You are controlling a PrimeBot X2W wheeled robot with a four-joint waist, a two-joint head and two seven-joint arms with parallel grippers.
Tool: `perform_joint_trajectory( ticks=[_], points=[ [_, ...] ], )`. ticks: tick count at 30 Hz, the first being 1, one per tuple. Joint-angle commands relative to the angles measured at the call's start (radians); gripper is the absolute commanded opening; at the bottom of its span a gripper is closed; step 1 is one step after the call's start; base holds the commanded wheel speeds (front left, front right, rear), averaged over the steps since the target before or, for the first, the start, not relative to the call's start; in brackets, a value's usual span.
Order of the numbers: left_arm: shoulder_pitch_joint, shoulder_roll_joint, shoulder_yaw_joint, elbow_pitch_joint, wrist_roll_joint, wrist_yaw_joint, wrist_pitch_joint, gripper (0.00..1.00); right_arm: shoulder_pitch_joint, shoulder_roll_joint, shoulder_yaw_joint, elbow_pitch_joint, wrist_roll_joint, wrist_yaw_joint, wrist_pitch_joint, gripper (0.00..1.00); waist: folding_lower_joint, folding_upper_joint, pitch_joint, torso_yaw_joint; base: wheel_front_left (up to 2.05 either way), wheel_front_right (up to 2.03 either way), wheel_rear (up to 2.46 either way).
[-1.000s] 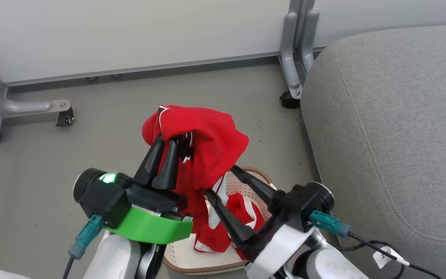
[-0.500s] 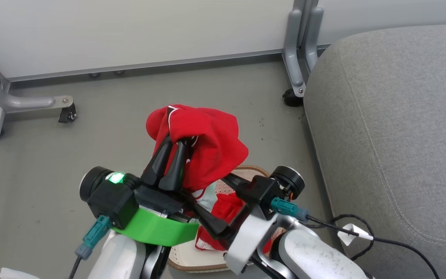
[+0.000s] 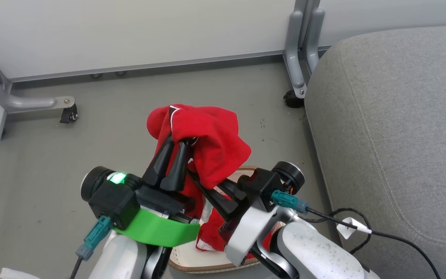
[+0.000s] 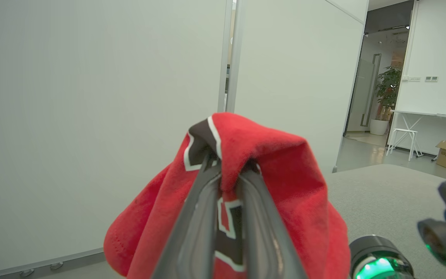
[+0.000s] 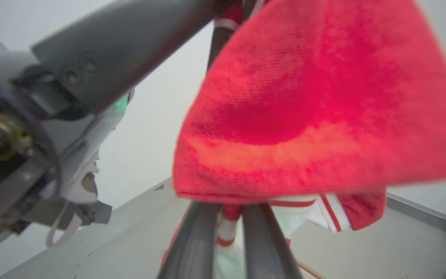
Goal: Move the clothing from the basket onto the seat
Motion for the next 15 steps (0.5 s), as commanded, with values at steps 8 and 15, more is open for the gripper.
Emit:
perform_joint_trajectory(
  ticks=[8, 15],
  points=[
    [0.002, 0.007, -0.001, -0.005, -0.007, 0.003, -0.001, 0.0, -0.005, 0.0, -0.009, 0.01, 0.015, 0.0, -0.014, 0.0, 0.0001, 0.0, -0.002, 0.002, 0.0, 0.0, 0.0],
    [0.0, 0.011, -0.005, 0.004, -0.001, 0.009, -0.001, 1.0, -0.01, 0.0, -0.017, 0.014, 0.005, 0.0, -0.019, 0.0, 0.0001, 0.0, -0.004, 0.006, 0.0, 0.0, 0.0]
  ],
)
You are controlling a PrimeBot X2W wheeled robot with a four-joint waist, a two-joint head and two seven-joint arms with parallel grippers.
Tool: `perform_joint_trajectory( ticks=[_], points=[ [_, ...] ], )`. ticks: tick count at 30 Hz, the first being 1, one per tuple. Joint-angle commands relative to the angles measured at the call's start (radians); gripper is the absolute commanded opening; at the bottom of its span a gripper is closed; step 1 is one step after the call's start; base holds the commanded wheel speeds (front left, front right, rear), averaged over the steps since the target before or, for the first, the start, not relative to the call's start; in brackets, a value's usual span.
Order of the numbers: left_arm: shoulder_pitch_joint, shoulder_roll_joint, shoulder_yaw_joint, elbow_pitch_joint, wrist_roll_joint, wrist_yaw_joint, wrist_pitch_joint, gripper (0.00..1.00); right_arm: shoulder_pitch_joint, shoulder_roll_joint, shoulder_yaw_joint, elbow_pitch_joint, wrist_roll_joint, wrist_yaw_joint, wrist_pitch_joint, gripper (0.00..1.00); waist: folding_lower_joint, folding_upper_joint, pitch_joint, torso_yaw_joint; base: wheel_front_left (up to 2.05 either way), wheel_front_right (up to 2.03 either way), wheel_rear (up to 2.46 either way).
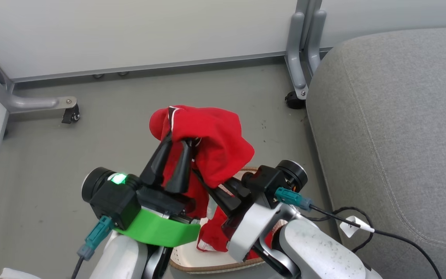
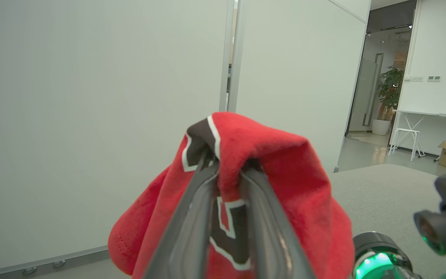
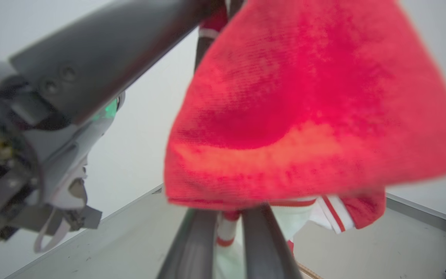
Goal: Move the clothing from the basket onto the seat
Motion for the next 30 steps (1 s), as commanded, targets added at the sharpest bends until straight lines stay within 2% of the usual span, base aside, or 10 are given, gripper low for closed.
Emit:
perform_joint_trajectory(
  ticks=[1, 11, 19, 30],
  points=[
    [-0.001, 0.009, -0.001, -0.001, 0.003, 0.006, -0.001, 1.0, -0.01, 0.0, -0.005, 0.003, -0.006, 0.0, -0.006, 0.0, 0.0, 0.0, -0.001, 0.001, 0.0, 0.0, 0.0],
    [0.044, 0.056, -0.013, -0.024, 0.021, -0.001, 0.017, 1.0, -0.016, 0.0, -0.026, 0.017, -0.022, 0.0, -0.01, 0.0, 0.0, 0.0, -0.004, 0.01, 0.0, 0.0, 0.0],
    [0.101, 0.119, -0.065, -0.028, 0.019, -0.014, 0.09, 1.0, 0.01, 0.0, -0.069, 0.036, -0.04, 0.0, -0.011, 0.0, 0.0, 0.0, -0.004, 0.033, 0.0, 0.0, 0.0],
    [0.156, 0.167, -0.144, -0.021, 0.005, -0.025, 0.16, 1.0, 0.02, 0.0, -0.098, 0.065, -0.047, 0.0, -0.013, 0.0, 0.0, 0.0, -0.004, 0.042, 0.0, 0.0, 0.0]
  ],
)
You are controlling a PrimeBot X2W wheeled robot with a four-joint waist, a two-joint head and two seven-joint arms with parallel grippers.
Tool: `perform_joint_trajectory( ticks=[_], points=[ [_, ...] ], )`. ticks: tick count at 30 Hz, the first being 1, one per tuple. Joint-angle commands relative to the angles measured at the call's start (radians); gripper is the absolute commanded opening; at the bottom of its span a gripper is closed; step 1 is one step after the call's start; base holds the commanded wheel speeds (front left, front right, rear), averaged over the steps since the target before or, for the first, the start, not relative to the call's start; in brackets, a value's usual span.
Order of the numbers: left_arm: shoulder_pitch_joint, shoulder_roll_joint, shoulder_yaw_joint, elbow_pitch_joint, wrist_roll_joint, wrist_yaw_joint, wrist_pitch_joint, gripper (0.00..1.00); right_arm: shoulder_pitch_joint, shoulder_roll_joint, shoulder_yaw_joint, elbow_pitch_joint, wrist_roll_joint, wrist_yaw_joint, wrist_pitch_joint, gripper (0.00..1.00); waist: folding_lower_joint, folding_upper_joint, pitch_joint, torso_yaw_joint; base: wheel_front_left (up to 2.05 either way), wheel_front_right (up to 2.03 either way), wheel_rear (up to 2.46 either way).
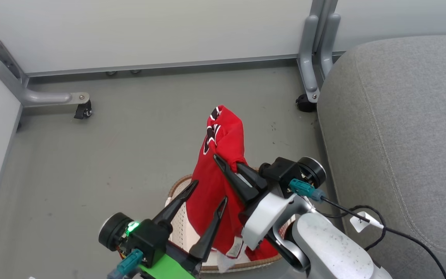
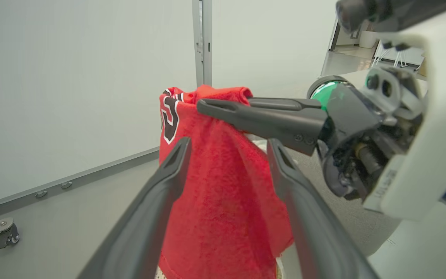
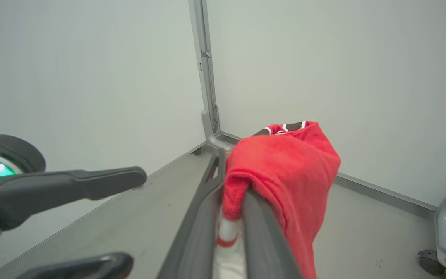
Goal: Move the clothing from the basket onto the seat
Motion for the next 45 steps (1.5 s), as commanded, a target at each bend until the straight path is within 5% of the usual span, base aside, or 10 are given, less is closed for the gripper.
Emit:
perform_joint_trajectory(
  ticks=[1, 17, 35, 45],
  points=[
    [0.015, 0.01, -0.004, 0.004, -0.005, -0.002, 0.004, 1.0, 0.007, -0.001, -0.003, 0.004, 0.0, 0.0, -0.007, 0.0, 0.0, 0.0, 0.0, 0.0, 0.0, 0.0, 0.0],
    [0.004, 0.037, -0.024, 0.033, 0.003, 0.006, 0.008, 1.0, 0.017, -0.001, -0.031, 0.031, 0.017, 0.0, -0.02, 0.0, 0.0, 0.0, 0.015, -0.048, 0.0, 0.0, 0.0],
    [-0.067, 0.072, -0.037, 0.022, 0.016, 0.016, 0.027, 1.0, 0.039, -0.001, -0.122, 0.018, 0.017, 0.0, -0.06, 0.0, 0.0, 0.0, 0.119, -0.38, 0.0, 0.0, 0.0],
    [-0.115, 0.101, -0.056, -0.011, 0.021, 0.006, 0.064, 1.0, 0.018, 0.0, -0.206, 0.012, 0.02, 0.0, -0.101, 0.0, 0.0, 0.0, 0.206, -0.483, 0.0, 0.0, 0.0]
  ],
)
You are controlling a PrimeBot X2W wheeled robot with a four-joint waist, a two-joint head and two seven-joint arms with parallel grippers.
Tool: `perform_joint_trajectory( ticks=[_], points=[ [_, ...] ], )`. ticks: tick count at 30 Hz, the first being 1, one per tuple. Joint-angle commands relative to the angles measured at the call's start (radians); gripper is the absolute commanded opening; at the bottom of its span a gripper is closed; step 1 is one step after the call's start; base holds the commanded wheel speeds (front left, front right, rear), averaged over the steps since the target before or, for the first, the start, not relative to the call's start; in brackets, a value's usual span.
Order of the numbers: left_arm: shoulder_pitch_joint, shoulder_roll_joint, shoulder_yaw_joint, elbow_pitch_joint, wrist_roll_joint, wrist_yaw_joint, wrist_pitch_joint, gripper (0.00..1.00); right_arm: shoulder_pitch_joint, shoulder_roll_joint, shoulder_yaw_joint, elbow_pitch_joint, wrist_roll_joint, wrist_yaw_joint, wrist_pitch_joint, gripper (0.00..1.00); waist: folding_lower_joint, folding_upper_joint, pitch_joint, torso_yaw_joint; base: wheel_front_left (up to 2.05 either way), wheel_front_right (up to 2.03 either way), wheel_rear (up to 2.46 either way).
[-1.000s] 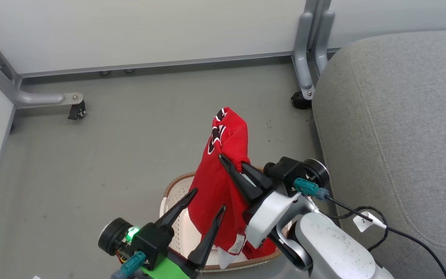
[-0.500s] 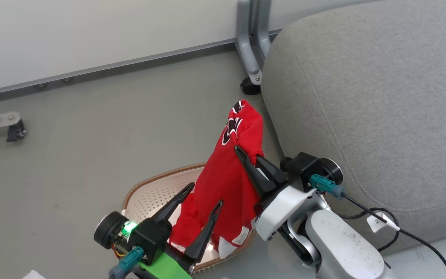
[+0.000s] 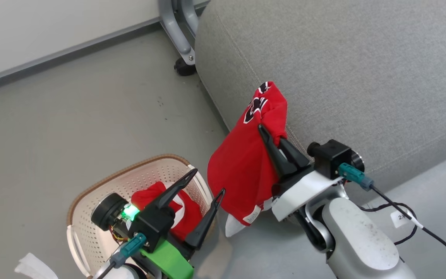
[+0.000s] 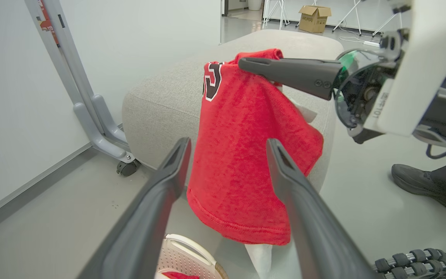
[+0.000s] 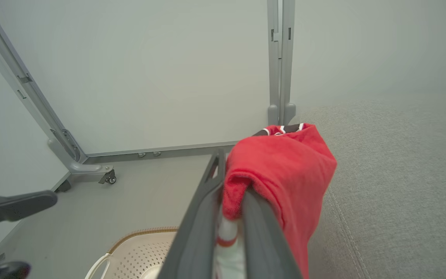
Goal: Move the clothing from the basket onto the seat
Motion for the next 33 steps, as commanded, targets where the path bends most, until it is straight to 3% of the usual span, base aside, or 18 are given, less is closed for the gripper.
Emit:
perform_joint_trajectory(
  ticks=[1, 11, 18, 22, 27, 33],
  points=[
    [-0.028, 0.016, 0.003, -0.01, 0.011, -0.003, 0.005, 1.0, -0.019, 0.0, -0.023, -0.004, -0.002, 0.0, -0.014, 0.0, -0.0001, -0.0001, 0.08, -0.059, 0.0, 0.0, 0.0],
    [-0.138, 0.027, -0.021, -0.049, 0.034, -0.012, 0.043, 1.0, -0.149, -0.008, -0.237, 0.053, -0.092, 0.0, -0.045, 0.0, -0.0001, -0.0001, 0.23, -0.024, 0.0, 0.0, 0.0],
    [-0.23, 0.051, -0.028, -0.083, 0.057, -0.015, 0.062, 1.0, -0.339, -0.092, -0.425, 0.045, -0.124, 0.0, -0.048, 0.0, -0.0001, -0.0001, 0.356, 0.018, 0.0, 0.0, 0.0],
    [-0.289, 0.065, -0.038, -0.101, 0.072, -0.018, 0.071, 1.0, -0.45, -0.179, -0.523, 0.052, -0.156, 0.0, -0.049, 0.0, -0.0001, -0.0001, 0.423, 0.043, 0.0, 0.0, 0.0],
    [-0.359, 0.087, -0.069, -0.119, 0.088, -0.022, 0.078, 1.0, -0.549, -0.277, -0.589, 0.116, -0.188, 0.0, -0.049, 0.0, -0.0001, -0.0001, 0.489, 0.074, 0.0, 0.0, 0.0],
    [-0.402, 0.104, -0.096, -0.119, 0.084, -0.021, 0.071, 1.0, -0.575, -0.299, -0.619, 0.258, -0.191, 0.0, -0.048, 0.0, -0.0001, -0.0001, 0.541, 0.095, 0.0, 0.0, 0.0]
  ],
)
